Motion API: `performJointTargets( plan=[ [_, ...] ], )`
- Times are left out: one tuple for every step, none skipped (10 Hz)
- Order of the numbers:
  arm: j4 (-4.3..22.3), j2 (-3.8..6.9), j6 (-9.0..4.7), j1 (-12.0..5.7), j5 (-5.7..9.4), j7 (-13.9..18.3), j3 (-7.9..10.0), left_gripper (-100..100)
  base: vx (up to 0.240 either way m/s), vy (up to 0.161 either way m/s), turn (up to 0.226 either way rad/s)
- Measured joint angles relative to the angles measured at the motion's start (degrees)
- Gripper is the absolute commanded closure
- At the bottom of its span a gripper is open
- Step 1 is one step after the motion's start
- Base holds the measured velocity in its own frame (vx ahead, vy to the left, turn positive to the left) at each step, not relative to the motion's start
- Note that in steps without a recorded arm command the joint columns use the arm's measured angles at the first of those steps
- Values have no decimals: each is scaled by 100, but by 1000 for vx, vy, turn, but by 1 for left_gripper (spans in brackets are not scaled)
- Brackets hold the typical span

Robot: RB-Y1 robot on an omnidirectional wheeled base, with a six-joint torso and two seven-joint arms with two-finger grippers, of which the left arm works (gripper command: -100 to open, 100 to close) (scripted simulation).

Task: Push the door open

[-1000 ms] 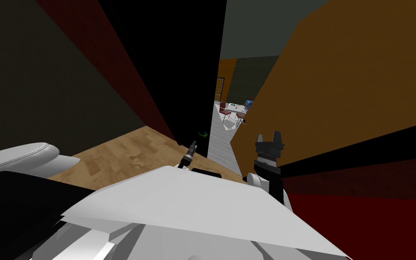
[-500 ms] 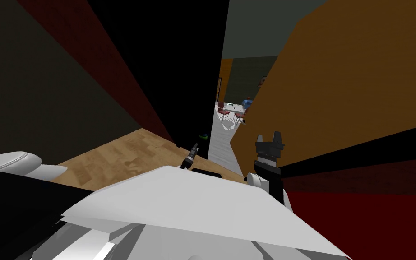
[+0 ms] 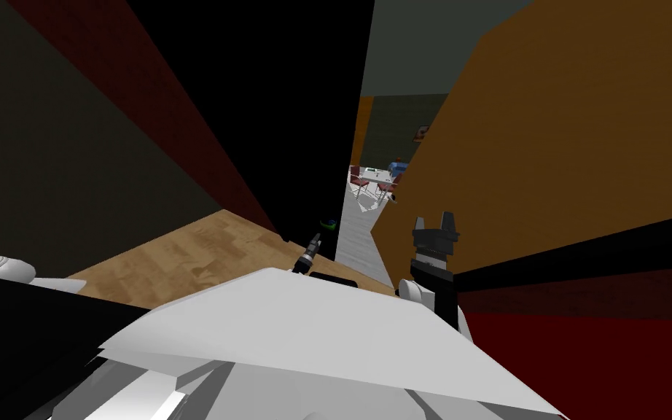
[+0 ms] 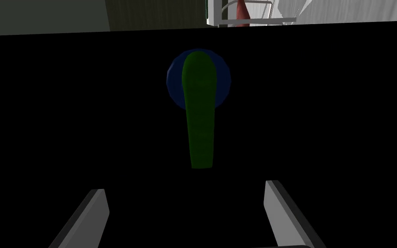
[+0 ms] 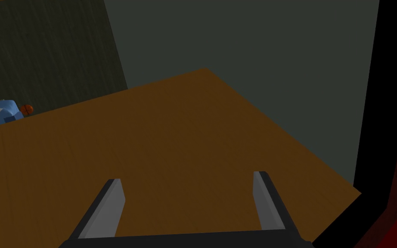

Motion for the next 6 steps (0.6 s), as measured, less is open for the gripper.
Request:
performJointTargets(
  plan=[
    [30, -1, -12, -15, 4, -1, 12, -100, 195, -50, -33],
    [68, -7, -28, -34, 9, -4, 27, -100, 220, -46, -27],
    [102, -15, -44, -49, 14, -7, 42, -100, 206, -41, -25],
    [137, -26, -59, -68, 19, -10, 58, -100, 192, -15, -22],
    [176, -43, -75, -87, 24, -14, 73, -100, 213, 14, -28],
    [219, -61, -94, -106, 29, -18, 89, -100, 99, 9, -5]
  ],
)
